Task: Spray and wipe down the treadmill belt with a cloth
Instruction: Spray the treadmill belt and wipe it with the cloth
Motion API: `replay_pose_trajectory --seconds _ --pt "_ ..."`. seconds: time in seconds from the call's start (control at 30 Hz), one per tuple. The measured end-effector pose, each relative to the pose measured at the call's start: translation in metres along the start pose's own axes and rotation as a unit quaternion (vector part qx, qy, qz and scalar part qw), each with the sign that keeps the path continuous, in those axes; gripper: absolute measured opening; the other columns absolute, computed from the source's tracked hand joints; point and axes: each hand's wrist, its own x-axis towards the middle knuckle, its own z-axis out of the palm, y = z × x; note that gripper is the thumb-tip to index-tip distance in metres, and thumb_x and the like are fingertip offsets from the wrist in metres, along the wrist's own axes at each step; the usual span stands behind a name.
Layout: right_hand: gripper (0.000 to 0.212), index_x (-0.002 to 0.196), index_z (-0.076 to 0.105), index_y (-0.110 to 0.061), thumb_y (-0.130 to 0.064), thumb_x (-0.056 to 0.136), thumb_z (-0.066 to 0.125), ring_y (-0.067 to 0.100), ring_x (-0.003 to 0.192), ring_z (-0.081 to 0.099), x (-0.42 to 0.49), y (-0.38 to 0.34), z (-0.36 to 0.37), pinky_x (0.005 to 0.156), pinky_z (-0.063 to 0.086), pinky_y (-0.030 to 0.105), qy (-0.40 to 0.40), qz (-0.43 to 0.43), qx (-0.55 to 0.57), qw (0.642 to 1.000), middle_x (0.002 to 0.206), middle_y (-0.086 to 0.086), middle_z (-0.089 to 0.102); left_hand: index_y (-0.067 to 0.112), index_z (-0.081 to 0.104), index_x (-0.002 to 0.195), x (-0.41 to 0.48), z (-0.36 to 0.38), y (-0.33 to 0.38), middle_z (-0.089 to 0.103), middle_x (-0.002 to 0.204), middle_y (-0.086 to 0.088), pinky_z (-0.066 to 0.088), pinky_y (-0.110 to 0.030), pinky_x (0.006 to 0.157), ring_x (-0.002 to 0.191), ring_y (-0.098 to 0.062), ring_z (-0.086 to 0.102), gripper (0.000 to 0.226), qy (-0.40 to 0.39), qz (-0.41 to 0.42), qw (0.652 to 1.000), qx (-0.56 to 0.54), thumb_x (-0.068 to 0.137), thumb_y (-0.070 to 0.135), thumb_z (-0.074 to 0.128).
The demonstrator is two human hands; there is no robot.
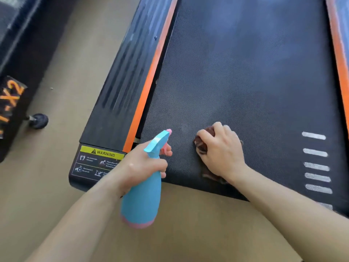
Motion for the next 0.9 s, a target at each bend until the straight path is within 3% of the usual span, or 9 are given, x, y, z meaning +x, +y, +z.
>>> replay_pose_trajectory --seconds 0.13,0.2,0.27,0.37,0.47,0.57,0.67,0.77,0.9 --pt "0.034 0.114 0.060 -0.020 -0.041 0.087 0.061 0.039 0.093 0.052 0.094 0.012 0.013 0.075 0.045 0.047 0.036 0.131 -0.037 0.990 0.108 0.018 0.051 0.040 0.068 0.111 -0.005 0.003 -0.006 0.072 0.118 0.014 0.056 -0.040 0.085 0.082 -0.026 0.080 0.050 0.000 0.017 1.000 0.016 0.065 0.021 0.062" --pt "0.033 0.115 0.058 -0.020 -0.040 0.089 0.057 0.039 0.095 0.051 0.099 0.003 0.013 0.077 0.044 0.047 0.031 0.177 -0.031 0.983 0.110 0.018 0.050 0.040 0.067 0.117 -0.008 0.004 -0.010 0.072 0.119 0.014 0.058 -0.040 0.086 0.084 -0.026 0.080 0.055 0.006 0.023 1.000 0.007 0.065 0.021 0.062" --pt "0.033 0.109 0.060 -0.020 -0.042 0.086 0.054 0.038 0.091 0.051 0.061 -0.016 0.007 0.074 0.045 0.046 0.043 0.151 -0.011 0.988 0.105 0.017 0.050 0.041 0.067 0.119 -0.012 0.001 -0.012 0.072 0.119 0.014 0.059 -0.039 0.084 0.083 -0.026 0.080 0.056 0.007 0.030 0.999 0.007 0.067 0.020 0.063" --pt "0.031 0.103 0.063 -0.020 -0.041 0.082 0.053 0.033 0.082 0.048 -0.025 -0.050 -0.005 0.065 0.045 0.043 0.016 0.037 0.033 0.999 0.097 0.014 0.049 0.044 0.066 0.123 -0.016 -0.006 -0.015 0.072 0.121 0.009 0.057 -0.029 0.073 0.081 -0.024 0.079 0.057 0.010 0.034 0.999 0.005 0.075 0.013 0.065" --pt "0.030 0.103 0.065 -0.020 -0.041 0.082 0.055 0.033 0.079 0.049 -0.025 -0.042 -0.003 0.063 0.046 0.042 -0.005 -0.042 0.036 0.998 0.094 0.013 0.050 0.047 0.067 0.118 -0.020 -0.009 -0.022 0.073 0.119 0.009 0.058 -0.039 0.081 0.083 -0.026 0.080 0.058 0.021 0.020 0.999 0.018 0.066 0.021 0.063" --pt "0.033 0.108 0.062 -0.020 -0.042 0.084 0.059 0.037 0.086 0.052 0.042 -0.029 0.012 0.068 0.045 0.043 0.028 0.028 0.001 0.999 0.100 0.016 0.051 0.041 0.069 0.108 -0.018 -0.008 -0.028 0.075 0.116 0.005 0.059 -0.044 0.089 0.083 -0.027 0.080 0.049 0.026 0.008 0.999 0.040 0.063 0.022 0.063" --pt "0.034 0.115 0.060 -0.020 -0.038 0.087 0.062 0.040 0.095 0.052 0.087 -0.031 0.017 0.076 0.045 0.047 0.017 0.160 -0.004 0.987 0.110 0.018 0.051 0.037 0.068 0.108 -0.018 0.000 -0.033 0.074 0.114 0.008 0.057 -0.037 0.083 0.080 -0.021 0.079 0.045 0.026 0.012 0.998 0.060 0.067 0.021 0.064" --pt "0.034 0.114 0.061 -0.020 -0.038 0.085 0.065 0.038 0.092 0.052 0.052 -0.041 0.011 0.074 0.046 0.045 0.031 0.141 0.000 0.990 0.109 0.018 0.051 0.037 0.066 0.116 -0.023 0.017 -0.039 0.070 0.113 0.017 0.049 -0.024 0.075 0.075 -0.005 0.072 0.044 0.031 0.028 0.997 0.070 0.078 0.015 0.067" --pt "0.032 0.110 0.065 -0.022 -0.038 0.083 0.066 0.035 0.084 0.050 -0.017 -0.042 0.003 0.070 0.046 0.043 0.029 0.110 0.005 0.994 0.101 0.014 0.049 0.040 0.064 0.114 -0.027 0.042 -0.058 0.069 0.111 0.020 0.048 -0.024 0.085 0.098 -0.009 0.063 0.042 0.076 0.020 0.995 0.054 0.075 0.023 0.067"
